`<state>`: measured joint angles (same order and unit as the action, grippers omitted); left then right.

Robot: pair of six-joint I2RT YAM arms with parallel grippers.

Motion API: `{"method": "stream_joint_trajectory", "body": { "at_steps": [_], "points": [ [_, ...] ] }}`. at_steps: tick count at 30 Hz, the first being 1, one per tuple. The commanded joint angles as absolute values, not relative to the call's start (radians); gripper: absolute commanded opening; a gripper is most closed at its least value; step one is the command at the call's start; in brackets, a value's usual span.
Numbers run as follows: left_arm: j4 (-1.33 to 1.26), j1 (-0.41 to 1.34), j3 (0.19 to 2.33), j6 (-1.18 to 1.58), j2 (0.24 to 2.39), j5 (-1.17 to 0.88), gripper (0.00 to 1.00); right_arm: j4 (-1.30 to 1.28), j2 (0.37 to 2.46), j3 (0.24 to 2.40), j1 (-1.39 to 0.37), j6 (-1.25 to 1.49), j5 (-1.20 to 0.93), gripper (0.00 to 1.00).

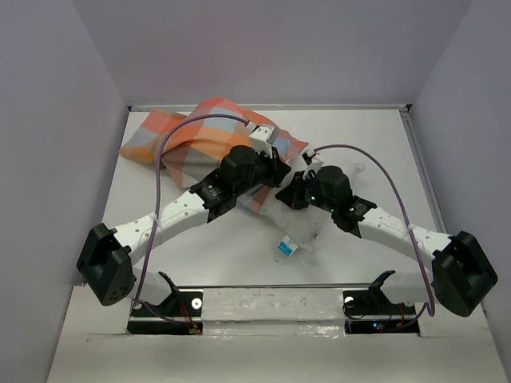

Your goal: Put the pillow into the pillowcase

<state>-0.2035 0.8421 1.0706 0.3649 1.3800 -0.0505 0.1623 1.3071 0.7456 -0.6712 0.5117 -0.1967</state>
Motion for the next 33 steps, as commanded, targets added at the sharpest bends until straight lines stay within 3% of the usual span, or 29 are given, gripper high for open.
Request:
{"method": "stream_joint_trajectory", "body": {
  "at_steps": [1, 5, 15, 21, 24, 25, 27, 30, 33],
  "points": [
    [-0.356, 0.867, 1.127, 0.451, 1.322, -0.190, 0.00, 0.515, 1.142, 0.721, -0.678, 0.592, -0.204, 0.00],
    [-0.337, 0.917, 1.218, 0.508, 1.344, -0.265, 0.00, 0.517, 1.069, 0.704, -0.678, 0.571, -0.103, 0.00],
    [-0.411, 1.126, 1.180, 0.698, 1.292, -0.270, 0.00, 0.787, 1.414, 0.716, -0.669, 0.733, 0.253, 0.00],
    [-0.207, 1.123, 1.123, 0.661, 1.135, -0.057, 0.01, 0.879, 1.395, 0.556, -0.669, 0.742, 0.279, 0.00],
    [-0.101, 1.094, 1.082, 0.632, 1.094, 0.101, 0.39, 0.861, 1.326, 0.497, -0.669, 0.738, 0.261, 0.00],
    [-0.074, 1.089, 1.068, 0.615, 1.086, 0.142, 0.64, 0.845, 1.306, 0.494, -0.669, 0.736, 0.252, 0.00],
    [-0.009, 1.083, 1.042, 0.573, 1.069, 0.248, 0.88, 0.763, 1.260, 0.509, -0.669, 0.715, 0.239, 0.00],
    [0.073, 1.081, 1.013, 0.543, 1.042, 0.386, 0.93, 0.651, 1.204, 0.528, -0.669, 0.686, 0.201, 0.00],
    [0.072, 1.071, 0.898, 0.545, 1.009, 0.521, 0.86, 0.537, 1.134, 0.545, -0.651, 0.643, 0.149, 0.00]
  ]
}}
